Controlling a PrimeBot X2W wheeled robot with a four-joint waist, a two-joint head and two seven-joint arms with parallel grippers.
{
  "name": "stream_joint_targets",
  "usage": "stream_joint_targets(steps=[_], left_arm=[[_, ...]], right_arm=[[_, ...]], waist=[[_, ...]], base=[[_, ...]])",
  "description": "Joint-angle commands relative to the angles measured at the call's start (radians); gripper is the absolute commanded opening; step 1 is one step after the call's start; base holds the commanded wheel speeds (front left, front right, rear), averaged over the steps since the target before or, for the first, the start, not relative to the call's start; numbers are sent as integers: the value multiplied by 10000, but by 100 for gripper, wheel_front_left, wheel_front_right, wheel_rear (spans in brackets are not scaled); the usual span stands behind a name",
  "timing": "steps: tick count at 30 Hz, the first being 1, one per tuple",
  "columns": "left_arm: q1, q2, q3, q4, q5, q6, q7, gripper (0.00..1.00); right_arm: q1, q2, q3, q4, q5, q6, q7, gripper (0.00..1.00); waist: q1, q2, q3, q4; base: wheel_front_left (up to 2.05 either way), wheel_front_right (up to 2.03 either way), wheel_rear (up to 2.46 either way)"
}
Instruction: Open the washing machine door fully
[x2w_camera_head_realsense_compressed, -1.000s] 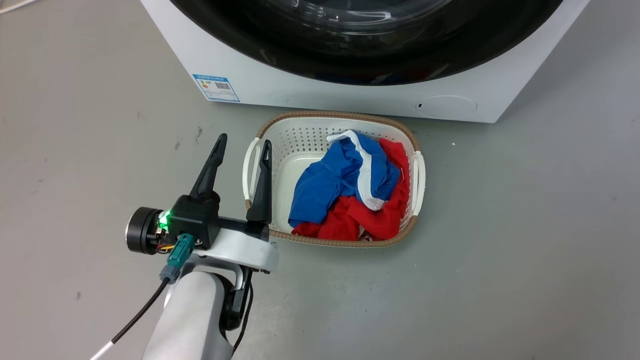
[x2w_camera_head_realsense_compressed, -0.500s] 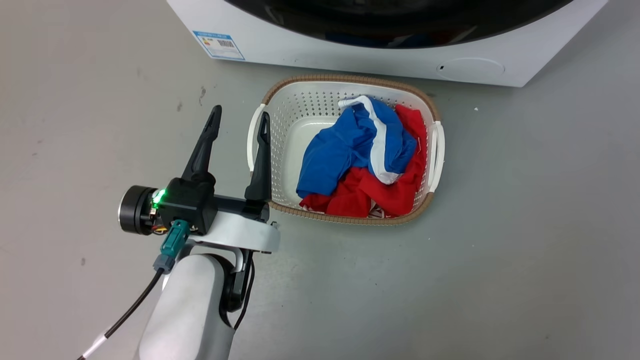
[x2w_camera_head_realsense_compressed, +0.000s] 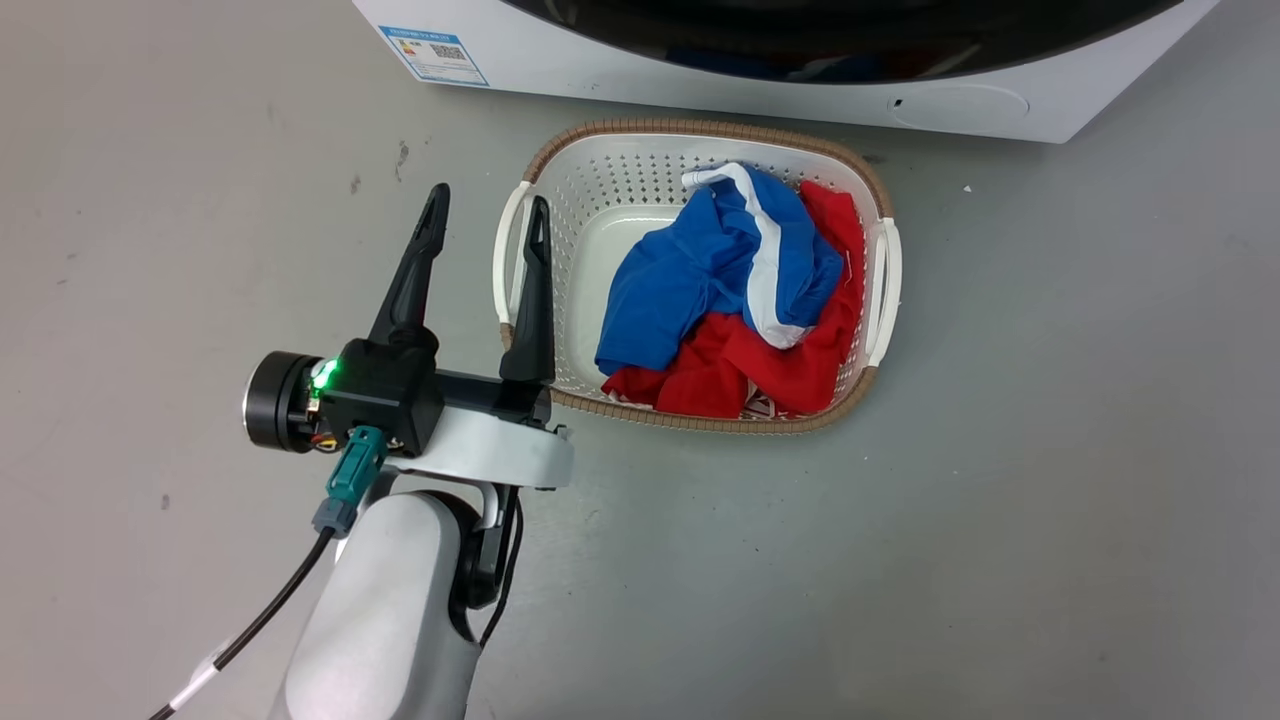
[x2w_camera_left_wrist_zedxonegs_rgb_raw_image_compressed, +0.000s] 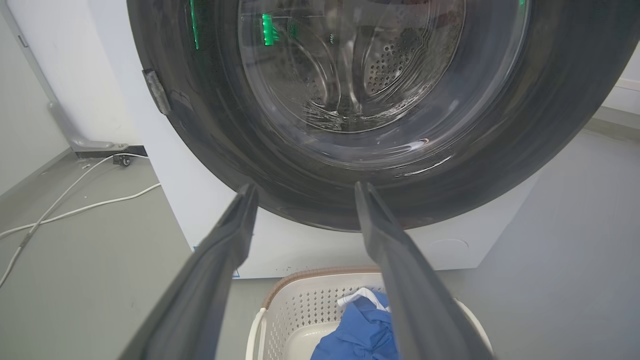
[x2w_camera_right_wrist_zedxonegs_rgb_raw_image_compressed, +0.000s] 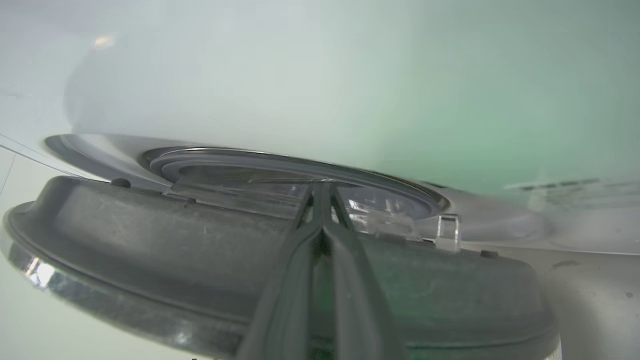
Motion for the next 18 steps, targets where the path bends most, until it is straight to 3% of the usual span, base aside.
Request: stream_joint_targets(steps=[1,18], left_arm=[[-122,-16,-32,0,-43,52,-26,100],[661,-16,61,529,-140,-160,-26,100]], right_arm=[[327,166,79,30,-4,-3,250,0],[3005,605,144,-1444,42,0,1904,0]], waist=[[-1,0,-30,-1],[-1,0,-1846,-341]], base=[[0,0,0],[0,0,0]])
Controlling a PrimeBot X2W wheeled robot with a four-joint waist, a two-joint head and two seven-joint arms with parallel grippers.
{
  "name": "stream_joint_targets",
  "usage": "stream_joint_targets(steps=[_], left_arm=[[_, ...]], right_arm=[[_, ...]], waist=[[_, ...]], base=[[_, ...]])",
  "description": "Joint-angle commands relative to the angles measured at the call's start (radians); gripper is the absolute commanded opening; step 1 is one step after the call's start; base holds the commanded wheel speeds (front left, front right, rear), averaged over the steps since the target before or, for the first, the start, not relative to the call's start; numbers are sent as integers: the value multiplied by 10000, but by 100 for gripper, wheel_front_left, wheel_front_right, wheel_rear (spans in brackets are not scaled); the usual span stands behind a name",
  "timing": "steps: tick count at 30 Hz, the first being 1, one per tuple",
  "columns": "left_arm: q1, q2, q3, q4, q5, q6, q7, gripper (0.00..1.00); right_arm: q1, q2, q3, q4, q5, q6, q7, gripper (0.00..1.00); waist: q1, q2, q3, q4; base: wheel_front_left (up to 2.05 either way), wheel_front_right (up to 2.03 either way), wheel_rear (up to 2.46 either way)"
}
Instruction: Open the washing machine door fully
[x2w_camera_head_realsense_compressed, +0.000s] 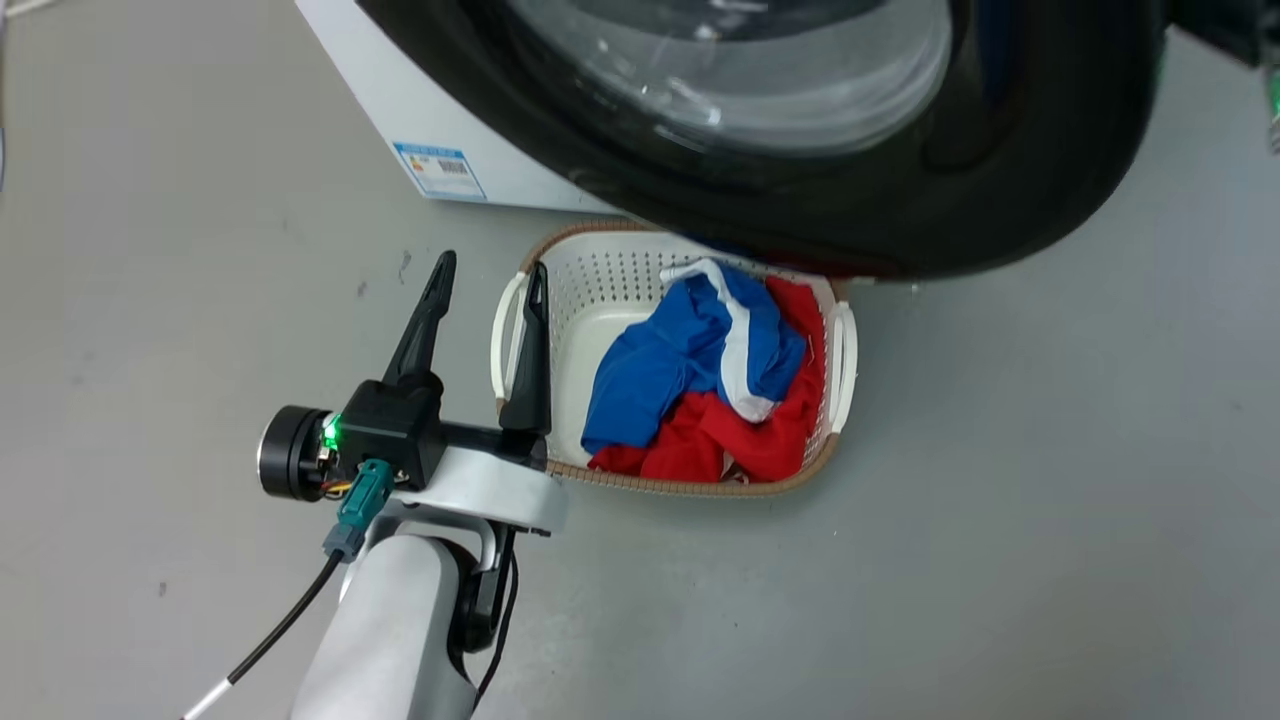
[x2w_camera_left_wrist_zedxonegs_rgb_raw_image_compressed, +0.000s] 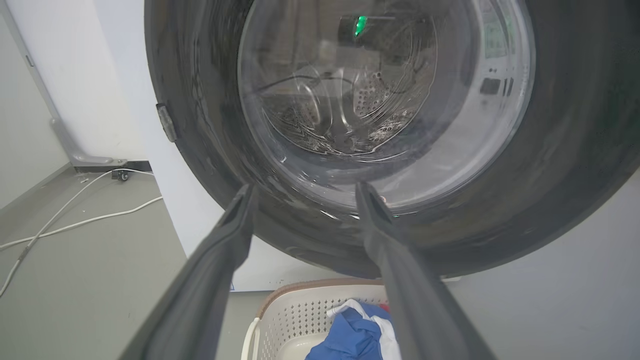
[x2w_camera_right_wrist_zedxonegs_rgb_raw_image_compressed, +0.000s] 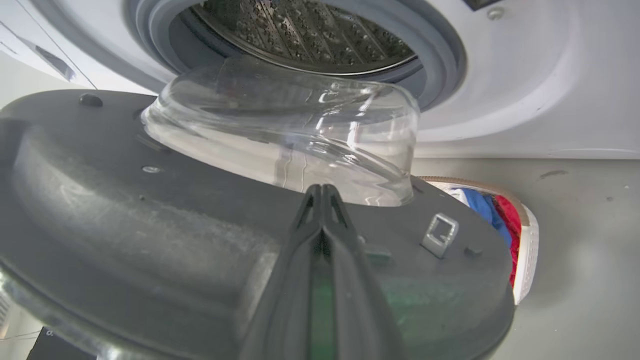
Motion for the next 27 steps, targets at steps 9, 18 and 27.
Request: stream_joint_targets(steps=[9,18,27], left_arm=[[716,-11,128,325,21,-209,-26,100],[1212,-11,209,624,97,-450,-26,100],[1511,-12,77,777,137,-628,-26,100]], right_arm=[[2257,858,18,-1331,135,3,628,0],[4104,1779,105,-2508,-96,3,991,0],[5100,2583,246,-3234,-278,4,1367,0]], waist=[[0,0,-1357,-265],[0,0,-2184,-311],[0,0,-2580,-293]], base=[[0,0,0],[0,0,0],[0,0,0]])
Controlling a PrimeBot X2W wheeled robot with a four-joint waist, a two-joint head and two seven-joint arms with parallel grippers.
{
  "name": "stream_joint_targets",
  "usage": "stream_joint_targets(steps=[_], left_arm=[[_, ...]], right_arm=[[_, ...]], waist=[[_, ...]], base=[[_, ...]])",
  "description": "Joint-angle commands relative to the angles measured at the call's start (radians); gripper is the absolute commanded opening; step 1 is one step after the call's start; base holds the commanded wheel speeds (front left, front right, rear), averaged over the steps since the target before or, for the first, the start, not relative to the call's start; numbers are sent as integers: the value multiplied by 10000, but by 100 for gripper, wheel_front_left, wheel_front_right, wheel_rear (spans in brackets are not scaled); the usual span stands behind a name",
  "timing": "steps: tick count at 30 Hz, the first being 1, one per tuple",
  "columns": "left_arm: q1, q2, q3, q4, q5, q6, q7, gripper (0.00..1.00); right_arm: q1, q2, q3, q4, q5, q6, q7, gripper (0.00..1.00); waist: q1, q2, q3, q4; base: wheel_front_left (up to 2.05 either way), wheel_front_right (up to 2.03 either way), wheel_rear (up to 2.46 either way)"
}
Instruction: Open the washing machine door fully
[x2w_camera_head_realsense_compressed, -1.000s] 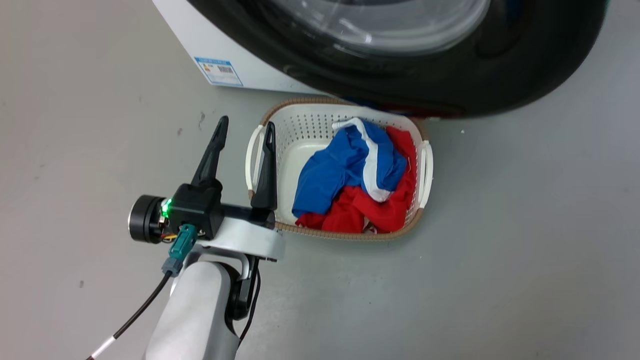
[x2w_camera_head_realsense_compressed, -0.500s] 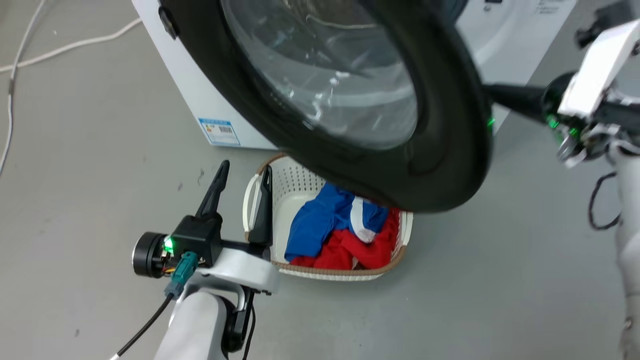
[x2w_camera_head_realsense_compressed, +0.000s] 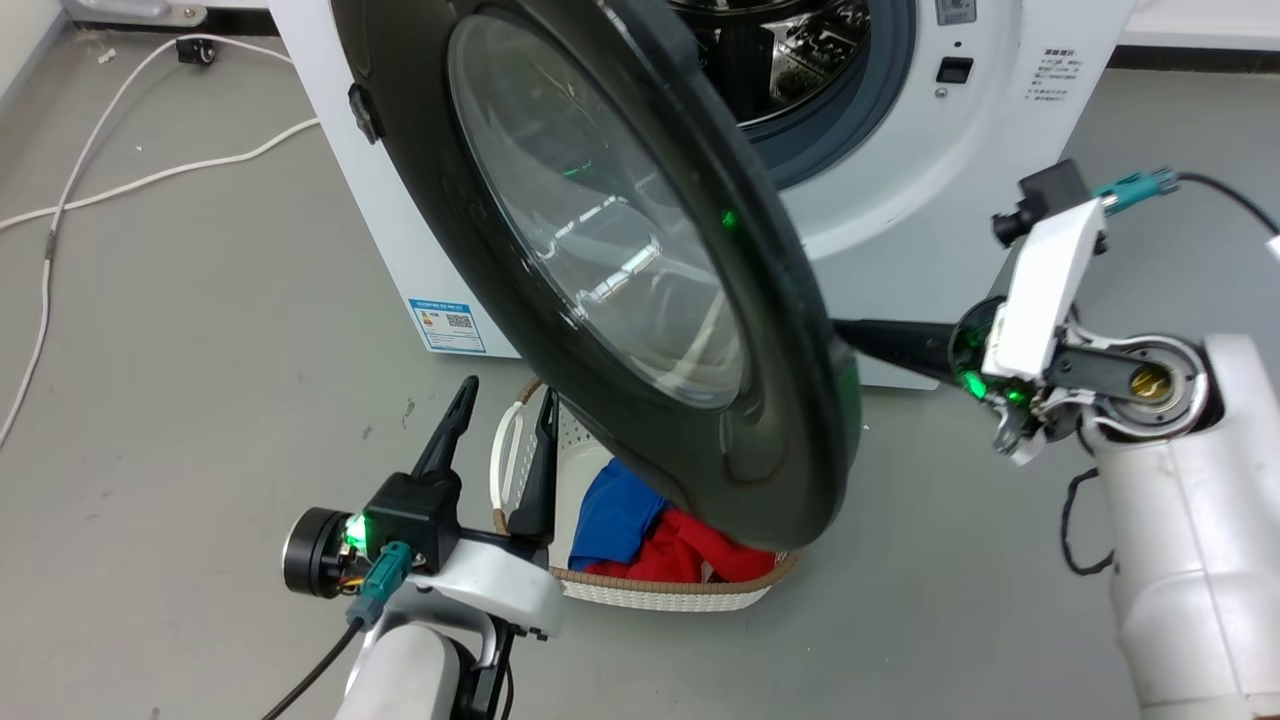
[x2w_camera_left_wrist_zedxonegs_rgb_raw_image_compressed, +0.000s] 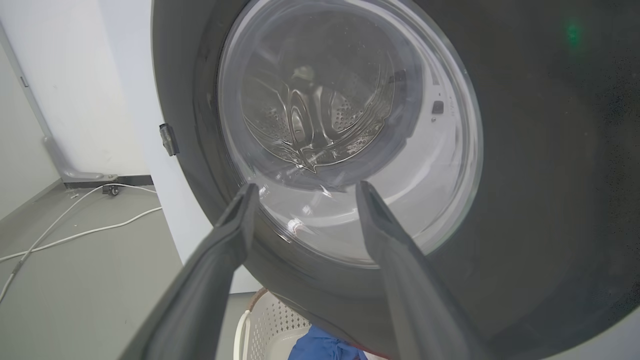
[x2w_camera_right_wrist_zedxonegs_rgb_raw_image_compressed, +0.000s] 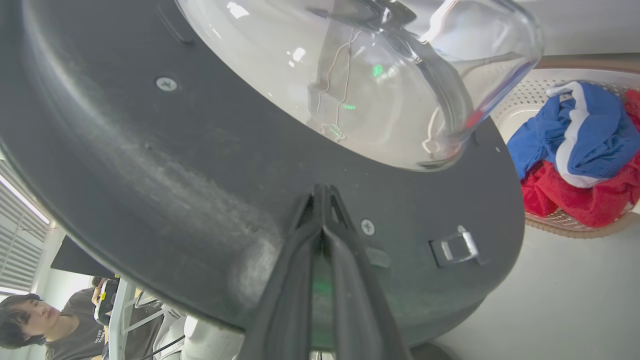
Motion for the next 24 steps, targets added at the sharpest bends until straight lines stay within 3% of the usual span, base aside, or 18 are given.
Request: stream_joint_targets(steps=[1,12,18,24], left_arm=[[141,-10,-6,42,62,-35,-26,100],[212,-10,11,151,-6,-131,-26,100],[356,-10,39,255,-46,-190,-26,100],[552,-3,160,283,-39,-211,-26,100]], right_arm=[[265,196,99,-150,5,4,76,0],[1172,461,800,-828,671,4,-10,0],[1604,440,1250,-975,1145,4,-1034,0],[1944,431,601,-809,625,3,-3105,0]], waist=[[1,0,-49,-2],[1,0,-332,-75],[1,0,-692,-179],[1,0,-992,-312]], base=[[0,0,0],[0,0,0],[0,0,0],[0,0,0]])
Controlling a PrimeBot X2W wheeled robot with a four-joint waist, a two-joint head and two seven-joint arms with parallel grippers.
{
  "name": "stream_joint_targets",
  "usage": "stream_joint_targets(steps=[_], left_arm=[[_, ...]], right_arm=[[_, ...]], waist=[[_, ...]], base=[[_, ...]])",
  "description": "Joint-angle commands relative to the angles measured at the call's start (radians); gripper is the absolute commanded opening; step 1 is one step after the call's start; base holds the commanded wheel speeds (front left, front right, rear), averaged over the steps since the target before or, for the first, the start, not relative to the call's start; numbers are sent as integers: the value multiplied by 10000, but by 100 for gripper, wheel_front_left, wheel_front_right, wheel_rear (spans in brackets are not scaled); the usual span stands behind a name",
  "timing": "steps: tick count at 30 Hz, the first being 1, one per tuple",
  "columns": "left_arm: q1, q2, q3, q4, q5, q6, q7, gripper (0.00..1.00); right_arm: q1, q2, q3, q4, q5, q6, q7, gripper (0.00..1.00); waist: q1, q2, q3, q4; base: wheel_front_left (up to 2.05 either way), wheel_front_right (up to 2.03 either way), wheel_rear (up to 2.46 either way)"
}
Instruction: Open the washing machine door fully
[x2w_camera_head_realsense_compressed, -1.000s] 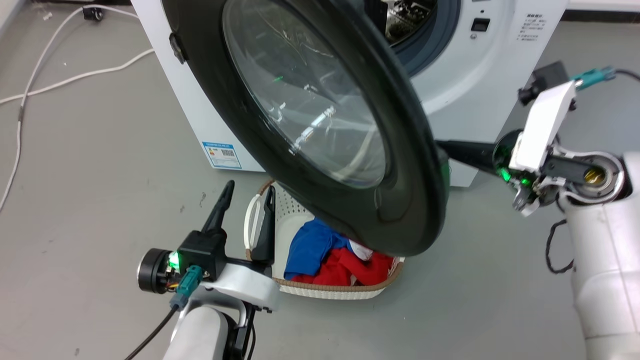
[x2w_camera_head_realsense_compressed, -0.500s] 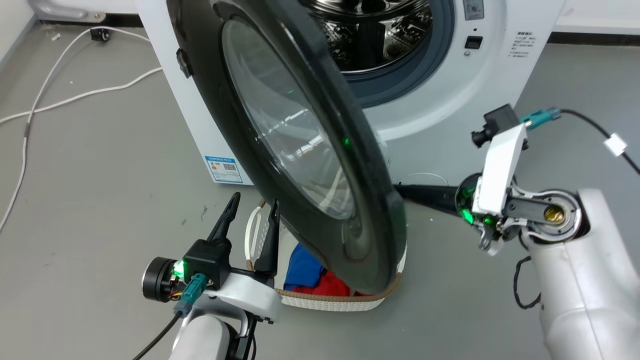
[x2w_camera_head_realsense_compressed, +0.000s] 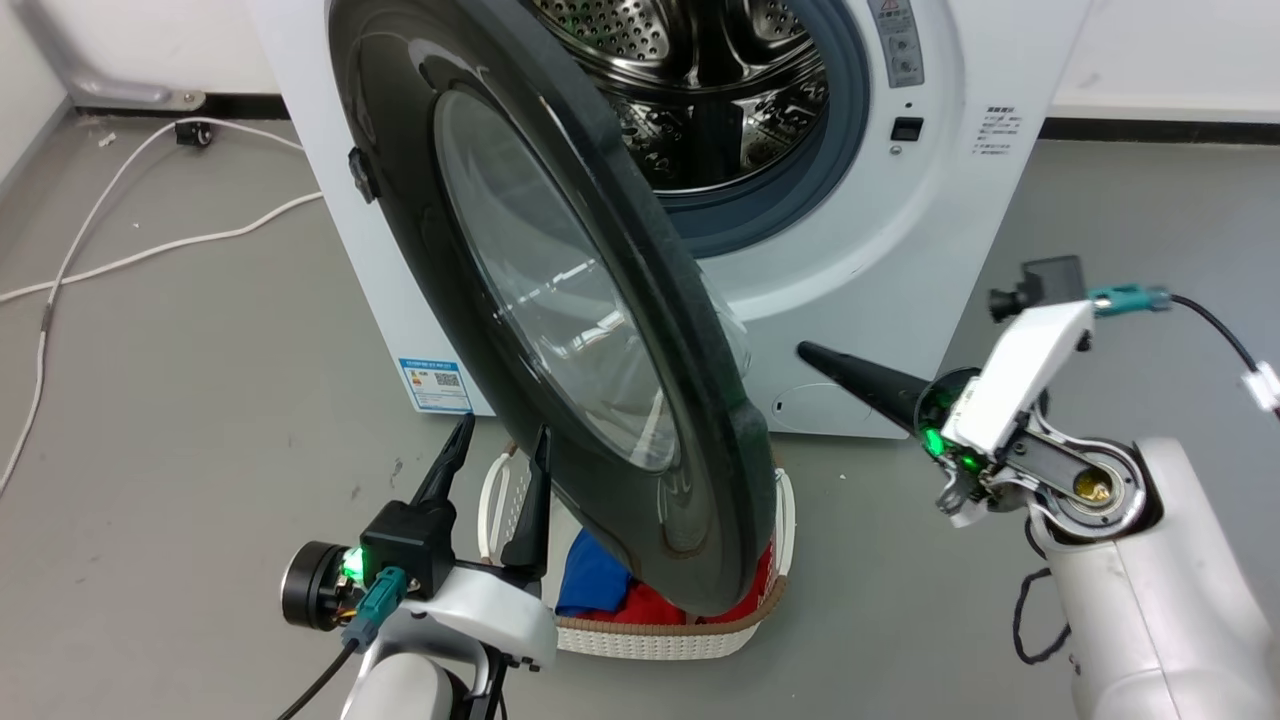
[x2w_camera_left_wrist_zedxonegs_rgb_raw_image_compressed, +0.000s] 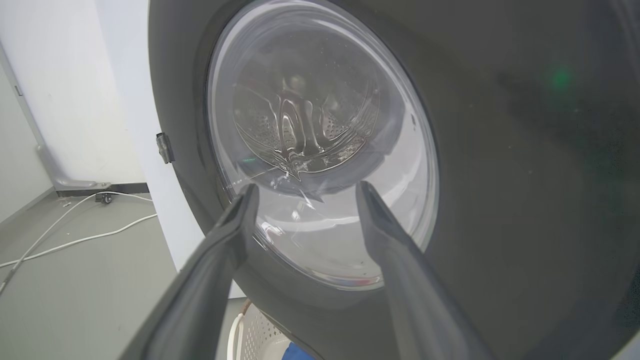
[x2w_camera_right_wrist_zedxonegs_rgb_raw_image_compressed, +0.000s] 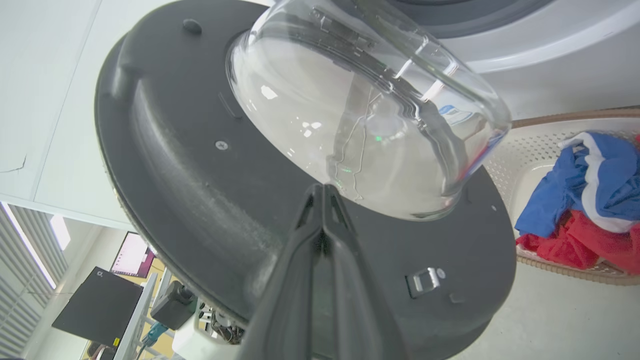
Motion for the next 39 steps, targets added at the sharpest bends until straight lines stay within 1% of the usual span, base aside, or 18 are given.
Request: stream_joint_targets(steps=[1,3,4,7,14,15,16,18,19,22,25,29,33,34,36,39], left_arm=[[182,11,82,5,8,-22,-26,100],[203,48,133,-18,24,-23,-26,100],[203,48,133,-18,24,-23,-26,100],[350,77,207,-30,47,-30,-26,100],[498,76,376,29,-63,-44,-26,100],[497,77,402,32,-56,-37,-26,100],[501,87,457,41,-60,-26,-26,100],[512,98,505,41,-55,-13,-26,100],[512,98,505,41,-55,-13,-26,100],[518,103,561,58,-39,3,-26,100],[517,99,608,62,-35,27,-26,100],[537,97,685,60,-32,53,-26,100],[549,108,734,60,-13,48,-26,100],[545,111,740,61,-3,50,-26,100],[529,124,757,81,11,46,-26,100],[499,130,771,108,9,26,-26,100]], right_arm=[[294,23,-238,59,-152,1,-630,0],[418,19,-498,-49,-424,2,-1302,0],[418,19,-498,-49,-424,2,-1302,0],[825,2,-974,-292,-481,2,-2097,0],[2044,-330,-1853,-1305,-996,1,-3827,1],[2244,-363,-1940,-1474,-1095,1,-4061,37],[2626,-519,-2080,-1813,-1353,2,-4562,100],[2979,-616,-2151,-2193,-1766,1,-5105,100],[2979,-616,-2151,-2193,-1766,1,-5105,100],[3417,-748,-2173,-2783,-2438,2,-5937,100],[3802,-1133,-2111,-3476,-3778,1,-6988,100],[4248,-1362,-1993,-4228,-5819,1,-8139,100],[4641,-1352,-1922,-4836,-7721,1,-8626,100],[4738,-1208,-1876,-4933,-7941,1,-8676,100],[4942,-1129,-1758,-5147,-8617,1,-8805,100],[5224,-943,-1519,-5156,-9214,-1,-8934,100]], waist=[[1,0,-115,-82],[1,0,-169,-163],[1,0,-169,-163],[1,0,-258,-308],[1,0,-340,-558],[1,0,-341,-582],[1,0,-345,-634],[1,0,-349,-683],[1,0,-349,-683],[1,0,-359,-719],[1,0,-365,-731],[1,0,-379,-754],[1,0,-400,-776],[1,0,-404,-773],[1,0,-413,-763],[1,0,-427,-733]], base=[[0,0,0],[0,0,0],[0,0,0],[0,0,0],[0,0,0],[0,0,0],[0,0,0],[0,0,0],[0,0,0],[0,0,0],[0,0,0],[0,0,0],[0,0,0],[0,0,0],[0,0,0],[0,0,0]])
